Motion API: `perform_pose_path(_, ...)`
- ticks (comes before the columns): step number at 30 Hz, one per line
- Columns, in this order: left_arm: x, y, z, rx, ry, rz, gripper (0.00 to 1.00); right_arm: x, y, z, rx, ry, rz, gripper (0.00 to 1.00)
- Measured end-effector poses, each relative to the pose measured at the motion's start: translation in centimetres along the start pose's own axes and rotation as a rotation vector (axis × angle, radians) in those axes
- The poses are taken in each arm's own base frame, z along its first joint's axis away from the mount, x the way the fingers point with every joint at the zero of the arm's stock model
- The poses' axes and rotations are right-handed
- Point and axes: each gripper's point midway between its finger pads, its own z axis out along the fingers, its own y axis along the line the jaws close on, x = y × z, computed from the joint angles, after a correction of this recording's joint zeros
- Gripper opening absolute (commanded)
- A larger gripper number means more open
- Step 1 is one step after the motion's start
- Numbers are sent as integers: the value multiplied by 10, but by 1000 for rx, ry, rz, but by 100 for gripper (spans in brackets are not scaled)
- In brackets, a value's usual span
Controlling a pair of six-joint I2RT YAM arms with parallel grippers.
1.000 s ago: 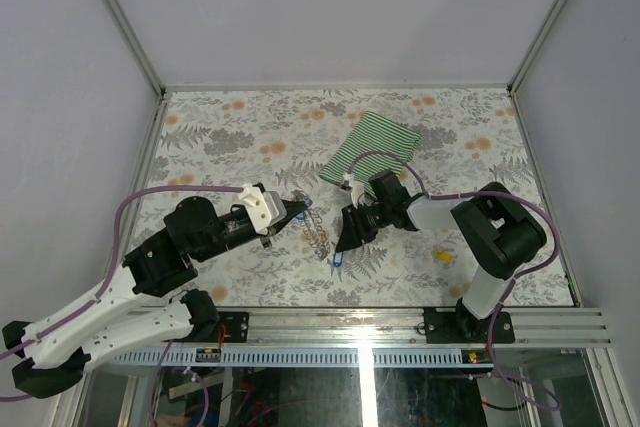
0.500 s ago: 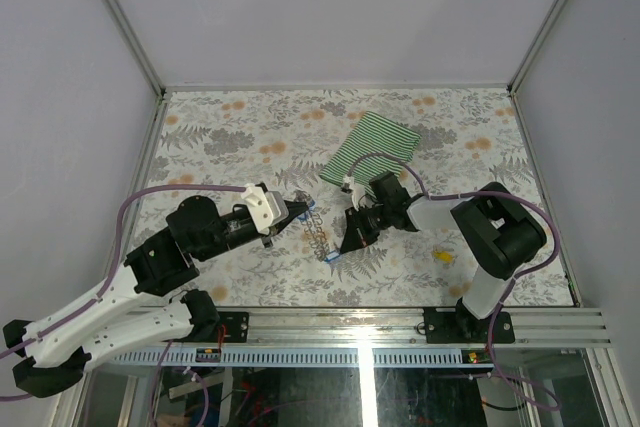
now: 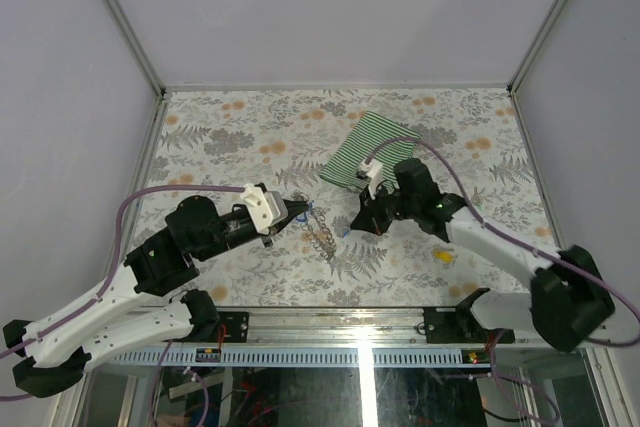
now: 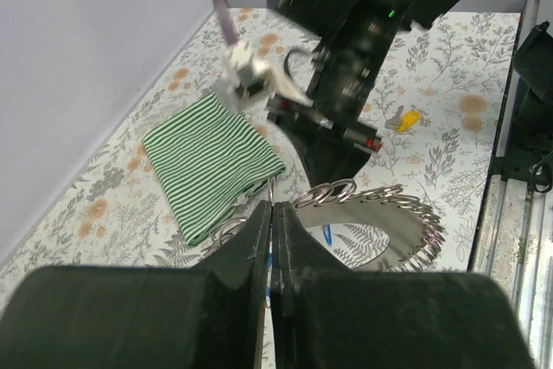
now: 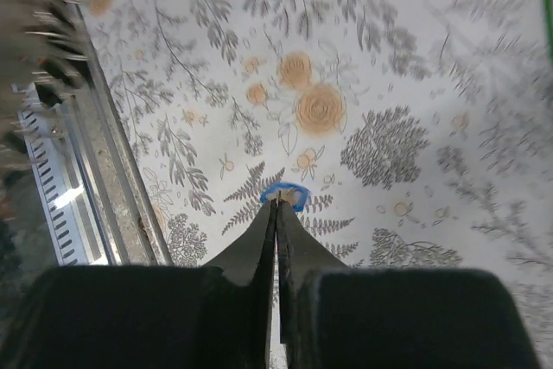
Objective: Put the keys on the keyring
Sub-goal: Pick up the key from the center of the board, then insert the key onto the keyring.
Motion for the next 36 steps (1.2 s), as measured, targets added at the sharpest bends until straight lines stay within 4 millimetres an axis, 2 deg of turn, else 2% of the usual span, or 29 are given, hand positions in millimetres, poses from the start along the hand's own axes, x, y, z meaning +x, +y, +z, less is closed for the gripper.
perform_pose_path(9,-7,-1,9,42,-38,143,0,-83,46,-77,50,-356,-314,1)
perform_pose_path(13,-11,-3,16,84,-50,244,0,-113,73,-113,47,-520,-428,0)
perform_pose_path(16,-23,-4,17,107,-84,319,0,-129,96,-136,15,-625,-513,0)
perform_pose_path(21,-51,-5,13,121,-165,444,0,-148,126,-165,-29,-721,-644,1)
perform_pose_path(25,-66,-3,10,113,-205,545,0,-155,137,-178,-25,-755,-750,0)
perform_pose_path(28,-72,-1,10,106,-216,612,0,-155,141,-182,-21,-768,-818,0)
perform_pose_path(36,-73,-2,16,112,-212,713,0,-157,147,-186,-14,-790,-961,0)
